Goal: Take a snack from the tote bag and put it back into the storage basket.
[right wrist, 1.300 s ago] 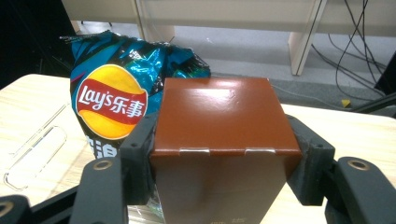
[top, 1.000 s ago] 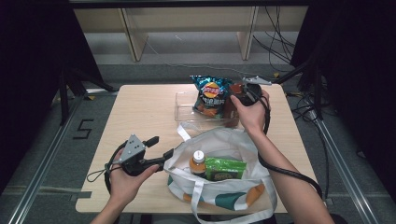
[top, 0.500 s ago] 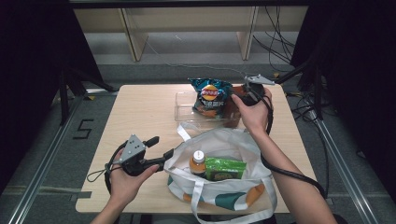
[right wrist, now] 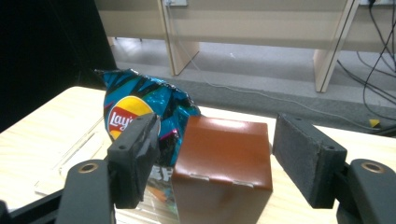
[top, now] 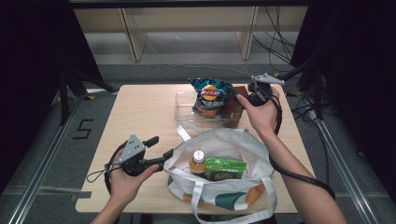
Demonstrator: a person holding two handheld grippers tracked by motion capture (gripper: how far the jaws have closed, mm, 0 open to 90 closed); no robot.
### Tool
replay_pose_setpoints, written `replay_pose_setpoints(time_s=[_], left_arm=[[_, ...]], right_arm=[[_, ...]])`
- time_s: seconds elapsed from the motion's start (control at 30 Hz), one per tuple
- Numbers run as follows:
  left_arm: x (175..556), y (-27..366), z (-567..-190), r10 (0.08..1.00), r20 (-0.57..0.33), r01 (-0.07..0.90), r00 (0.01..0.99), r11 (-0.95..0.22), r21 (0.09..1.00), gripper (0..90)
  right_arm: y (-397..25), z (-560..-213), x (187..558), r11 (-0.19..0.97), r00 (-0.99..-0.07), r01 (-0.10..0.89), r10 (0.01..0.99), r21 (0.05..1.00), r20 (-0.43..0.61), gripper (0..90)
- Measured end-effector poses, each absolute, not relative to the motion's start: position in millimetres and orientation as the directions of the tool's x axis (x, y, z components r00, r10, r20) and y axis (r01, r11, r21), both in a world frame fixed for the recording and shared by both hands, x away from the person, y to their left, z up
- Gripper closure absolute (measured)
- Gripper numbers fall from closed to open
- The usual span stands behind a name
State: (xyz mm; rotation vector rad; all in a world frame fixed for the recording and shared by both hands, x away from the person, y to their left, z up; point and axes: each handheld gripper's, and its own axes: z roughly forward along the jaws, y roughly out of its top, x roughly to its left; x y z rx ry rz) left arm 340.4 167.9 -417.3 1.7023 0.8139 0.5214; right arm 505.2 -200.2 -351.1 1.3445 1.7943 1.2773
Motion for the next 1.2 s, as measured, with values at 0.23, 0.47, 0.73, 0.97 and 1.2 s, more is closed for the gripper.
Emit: replay_pose_setpoints(time_s=[0.23,0.47,0.73,0.97,1.2], left_arm=[[340,169,-417,0.752,-0.058,0.253,0.657,-0.148,0.956,29.2],[340,168,-417,0.752,-0.058,0.252,0.657,-0.147,0.957,29.1],[340,168,-417,0.752,-0.057,0.254,0.656,-0.149,0.956,29.2],[341,167,-417,0.754,-0.059,0.257,0.654,-0.148,0.955,29.2],[344,166,-416,0.75,-0.063,0.252,0.658,-0.141,0.957,29.1]], right_arm=[[-208,-350,497,0.033,-0.356,0.404,0.926,0.914,0.124,32.5],[-215,-348,486,0.051,-0.374,0.405,0.92,0.913,0.115,34.1],[-225,-346,474,0.083,-0.409,0.402,0.907,0.912,0.097,35.5],[-239,-348,457,0.102,-0.439,0.4,0.894,0.911,0.092,39.0],[-248,-352,444,0.149,-0.475,0.415,0.877,0.898,0.074,49.1]])
